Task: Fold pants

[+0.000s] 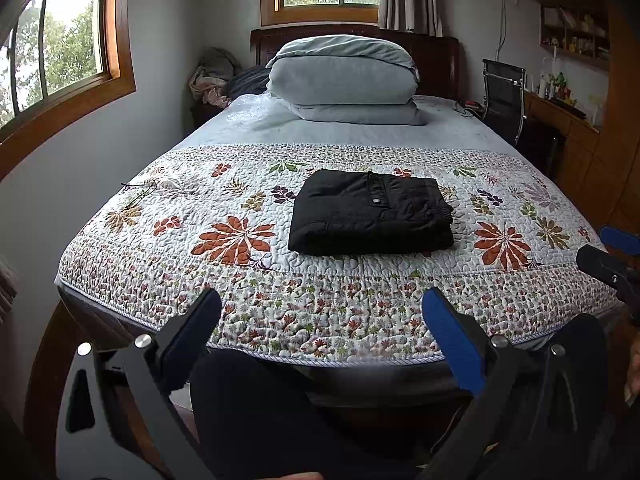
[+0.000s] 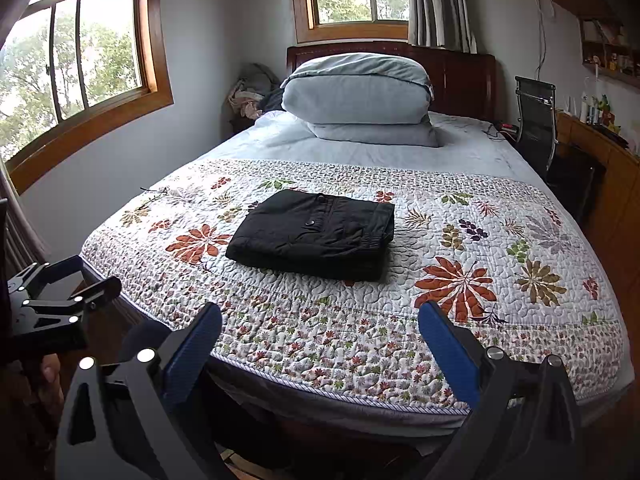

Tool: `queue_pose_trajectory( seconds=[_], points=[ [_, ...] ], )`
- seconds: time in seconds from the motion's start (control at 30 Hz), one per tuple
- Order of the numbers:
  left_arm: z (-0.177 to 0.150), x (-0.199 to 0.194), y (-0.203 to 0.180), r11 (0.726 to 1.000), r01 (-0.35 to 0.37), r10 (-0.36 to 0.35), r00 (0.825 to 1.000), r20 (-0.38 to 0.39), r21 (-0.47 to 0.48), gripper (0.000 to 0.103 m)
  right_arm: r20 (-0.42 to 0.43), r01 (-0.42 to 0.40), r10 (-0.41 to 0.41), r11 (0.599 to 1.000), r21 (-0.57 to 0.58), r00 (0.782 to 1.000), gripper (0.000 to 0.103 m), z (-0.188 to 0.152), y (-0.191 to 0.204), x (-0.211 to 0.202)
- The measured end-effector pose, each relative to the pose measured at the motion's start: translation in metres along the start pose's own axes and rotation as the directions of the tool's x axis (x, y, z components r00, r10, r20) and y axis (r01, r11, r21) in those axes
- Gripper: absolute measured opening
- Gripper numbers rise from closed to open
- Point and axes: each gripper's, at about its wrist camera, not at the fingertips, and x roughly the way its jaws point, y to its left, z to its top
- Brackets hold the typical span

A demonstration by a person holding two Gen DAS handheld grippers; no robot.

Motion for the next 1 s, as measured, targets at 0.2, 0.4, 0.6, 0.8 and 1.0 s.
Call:
queue_pose_trajectory(
  seconds=[0.2,0.4,0.6,0.8,1.0],
  points=[
    [0.0003,-0.0003,0.0002,1.0,0.003,-0.003,1.0,-0.001,0.0,0.1,0.0,0.0,0.0,1.0,0.0,1.0,0.099,0.0001,-0.0002,-0.0001],
    [-0.0001,-0.0007,0.0007,1.0,0.004,-0.004,1.0,0.0,0.0,0.1,0.0,0.0,0.0,1.0,0.0,1.0,0.099,0.0001,0.0005,-0.0001],
    [0.0001,-0.0011,0.001,1.0,0.006,-0.006,1.0,-0.001,0.001,0.1,-0.002,-0.002,0.002,1.0,0.003,1.0,0.099,0.0002,0.0,0.0],
    [0.0004,-0.0016,0.0016,1.0,0.004,-0.004,1.0,0.002,0.002,0.1,-0.002,-0.002,0.002,1.0,0.0,1.0,0.099,0.0005,0.0001,0.0],
    [-0.0003,-0.0021,0.002,1.0,0.001,-0.001,1.0,0.011,-0.001,0.1,-0.007,-0.007,0.007,1.0,0.001,1.0,0.099,-0.0014,-0.0007,0.0]
  ],
)
